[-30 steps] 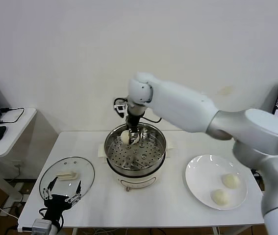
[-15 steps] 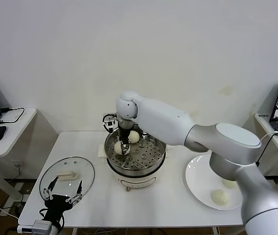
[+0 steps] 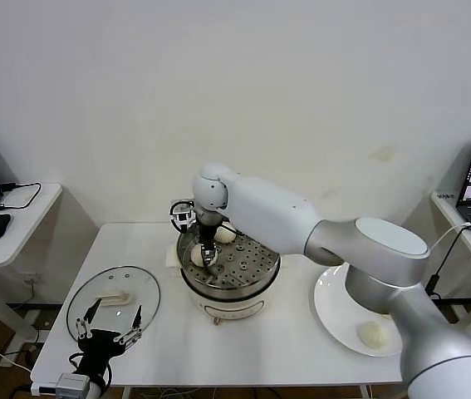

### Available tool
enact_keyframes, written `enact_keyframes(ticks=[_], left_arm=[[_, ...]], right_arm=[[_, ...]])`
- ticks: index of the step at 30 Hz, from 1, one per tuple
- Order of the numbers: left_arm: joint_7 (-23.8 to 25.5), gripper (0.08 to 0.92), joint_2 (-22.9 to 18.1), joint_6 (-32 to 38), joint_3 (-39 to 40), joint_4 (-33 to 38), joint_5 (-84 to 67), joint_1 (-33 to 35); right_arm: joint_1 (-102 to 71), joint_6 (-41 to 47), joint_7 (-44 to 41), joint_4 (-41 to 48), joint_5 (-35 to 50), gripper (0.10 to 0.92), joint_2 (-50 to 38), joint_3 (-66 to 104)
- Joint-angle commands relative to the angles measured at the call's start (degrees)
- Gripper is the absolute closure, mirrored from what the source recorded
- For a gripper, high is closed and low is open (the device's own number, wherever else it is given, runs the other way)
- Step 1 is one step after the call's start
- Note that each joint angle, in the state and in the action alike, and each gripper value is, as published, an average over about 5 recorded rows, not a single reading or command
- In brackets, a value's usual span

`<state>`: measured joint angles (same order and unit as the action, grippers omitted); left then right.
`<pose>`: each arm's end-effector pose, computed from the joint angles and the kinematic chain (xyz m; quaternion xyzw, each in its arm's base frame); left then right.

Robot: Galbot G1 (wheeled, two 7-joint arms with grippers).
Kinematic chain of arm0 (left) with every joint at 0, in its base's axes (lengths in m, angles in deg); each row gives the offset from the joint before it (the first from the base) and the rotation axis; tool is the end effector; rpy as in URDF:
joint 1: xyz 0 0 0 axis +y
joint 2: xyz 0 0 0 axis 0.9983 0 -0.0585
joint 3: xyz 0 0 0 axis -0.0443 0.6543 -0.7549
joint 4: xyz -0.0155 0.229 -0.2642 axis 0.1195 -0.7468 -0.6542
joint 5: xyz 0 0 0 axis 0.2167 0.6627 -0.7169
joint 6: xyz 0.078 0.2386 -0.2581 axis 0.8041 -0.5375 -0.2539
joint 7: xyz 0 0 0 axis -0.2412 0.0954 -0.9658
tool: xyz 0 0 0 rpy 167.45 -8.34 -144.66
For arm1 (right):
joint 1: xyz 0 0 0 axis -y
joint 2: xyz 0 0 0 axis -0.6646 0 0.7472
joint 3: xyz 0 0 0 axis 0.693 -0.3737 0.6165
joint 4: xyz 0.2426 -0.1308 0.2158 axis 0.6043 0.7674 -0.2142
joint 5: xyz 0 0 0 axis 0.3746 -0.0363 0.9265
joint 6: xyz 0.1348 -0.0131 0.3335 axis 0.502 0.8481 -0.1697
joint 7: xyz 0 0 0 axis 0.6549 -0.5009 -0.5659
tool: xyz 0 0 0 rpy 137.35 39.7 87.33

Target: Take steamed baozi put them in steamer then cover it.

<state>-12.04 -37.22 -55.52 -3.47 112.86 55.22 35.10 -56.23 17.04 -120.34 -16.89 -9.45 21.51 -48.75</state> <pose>0.1397 0.0696 -0.2693 -0.0074 -0.9847 -0.1350 0.1097 0.5764 0.2663 -0.1151 0.5642 -0.5135 0.5436 0.3500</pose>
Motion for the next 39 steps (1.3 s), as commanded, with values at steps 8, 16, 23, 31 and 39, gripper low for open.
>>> enact_keyframes(ticks=[8, 16, 23, 31, 39], left_arm=[[0.26, 0.177, -0.22, -0.11, 0.39, 0.21, 0.35, -0.20], [0.65, 0.177, -0.40, -0.44, 0.30, 0.56, 0.59, -0.27], [0.87, 0.177, -0.66, -0.79, 0.26, -0.69, 1.21, -0.64], [1.77, 0.177, -0.28, -1.32, -0.65, -2.26, 1.63, -1.77], [1.57, 0.177, -0.15, -1.21, -0.20, -3.04, 2.01, -1.40]], right_arm=[[1.38, 1.39, -0.46, -7.15, -0.08, 0.230, -5.63, 2.14], [3.45, 2.24, -0.85, -25.64, 2.29, 0.203, -23.24, 4.53], [2.92, -1.05, -4.12, -39.41, 5.26, 0.203, -43.52, 9.98], [-3.12, -6.01, -6.73, -49.09, 4.81, 0.203, -64.06, 15.93], [-19.70, -10.46, -8.19, -52.43, -2.41, 0.203, -70.44, 22.66]])
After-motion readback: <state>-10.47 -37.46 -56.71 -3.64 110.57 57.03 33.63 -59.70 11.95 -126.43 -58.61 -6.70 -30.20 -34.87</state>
